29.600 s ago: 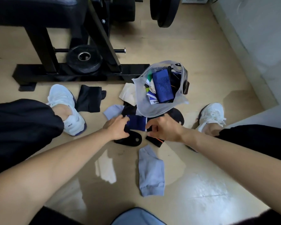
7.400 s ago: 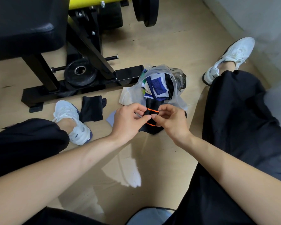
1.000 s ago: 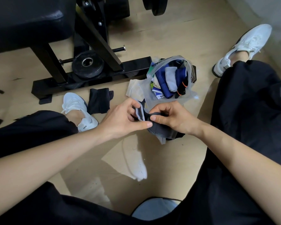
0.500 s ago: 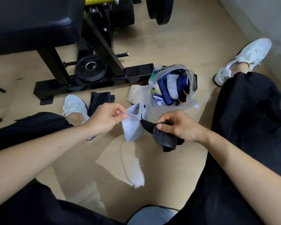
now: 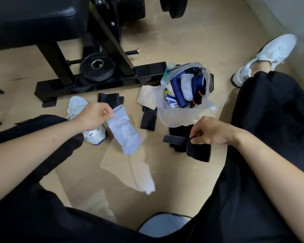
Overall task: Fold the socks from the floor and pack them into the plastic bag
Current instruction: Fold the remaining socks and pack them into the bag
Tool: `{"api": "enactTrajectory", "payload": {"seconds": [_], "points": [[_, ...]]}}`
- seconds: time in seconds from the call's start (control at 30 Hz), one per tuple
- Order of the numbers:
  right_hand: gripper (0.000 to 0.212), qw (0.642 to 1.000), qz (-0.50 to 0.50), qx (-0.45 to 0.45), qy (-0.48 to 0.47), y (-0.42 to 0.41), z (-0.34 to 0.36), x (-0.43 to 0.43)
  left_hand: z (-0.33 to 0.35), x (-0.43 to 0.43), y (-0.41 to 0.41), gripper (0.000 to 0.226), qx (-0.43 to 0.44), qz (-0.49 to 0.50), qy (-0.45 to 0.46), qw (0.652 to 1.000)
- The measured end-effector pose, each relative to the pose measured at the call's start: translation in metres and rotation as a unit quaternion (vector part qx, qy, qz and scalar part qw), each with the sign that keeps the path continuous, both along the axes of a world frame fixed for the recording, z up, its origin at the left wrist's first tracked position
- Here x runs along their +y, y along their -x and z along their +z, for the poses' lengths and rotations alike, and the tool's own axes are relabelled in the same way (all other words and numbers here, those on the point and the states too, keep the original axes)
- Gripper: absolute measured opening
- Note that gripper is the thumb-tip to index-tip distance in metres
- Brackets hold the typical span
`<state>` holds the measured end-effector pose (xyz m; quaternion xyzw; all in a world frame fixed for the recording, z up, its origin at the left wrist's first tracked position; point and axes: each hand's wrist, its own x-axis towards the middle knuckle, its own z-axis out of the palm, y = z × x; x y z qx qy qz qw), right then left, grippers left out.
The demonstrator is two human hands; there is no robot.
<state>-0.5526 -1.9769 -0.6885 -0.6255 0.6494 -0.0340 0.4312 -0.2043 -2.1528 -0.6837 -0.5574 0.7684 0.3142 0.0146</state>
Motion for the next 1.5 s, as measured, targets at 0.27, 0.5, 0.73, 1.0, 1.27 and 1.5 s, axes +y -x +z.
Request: {"api": "enactTrajectory", "payload": {"seconds": [0.27, 0.5, 0.73, 1.0, 1.27, 1.5], "points": [[0.026, 0.984, -0.078, -0.129, 0.090, -0.038, -0.004, -0.005, 0.006, 0.023, 0.027, 0.009, 0.071, -0.133, -0.076, 0.986], [0.063, 0.953, -0.051, -0.123, 0.273, -0.072, 0.000, -0.014, 0.031, 0.050, 0.057, 0.004, 0.131, -0.215, -0.119, 0.960], [0.011, 0.940, -0.132, -0.227, 0.217, -0.080, 0.008, -0.012, 0.032, 0.067, 0.074, 0.022, 0.290, -0.122, -0.134, 0.940], [0.011, 0.832, -0.298, -0.396, 0.250, -0.056, 0.019, -0.011, 0.005, 0.075, 0.071, 0.035, 0.204, -0.099, -0.158, 0.961], [0.015, 0.782, -0.437, -0.321, 0.307, -0.005, 0.029, -0.012, 0.008, 0.062, 0.058, 0.028, 0.226, -0.055, -0.199, 0.952], [0.014, 0.795, -0.446, -0.272, 0.308, 0.001, 0.021, -0.013, 0.018, 0.055, 0.063, 0.016, 0.260, 0.079, -0.218, 0.937]]}}
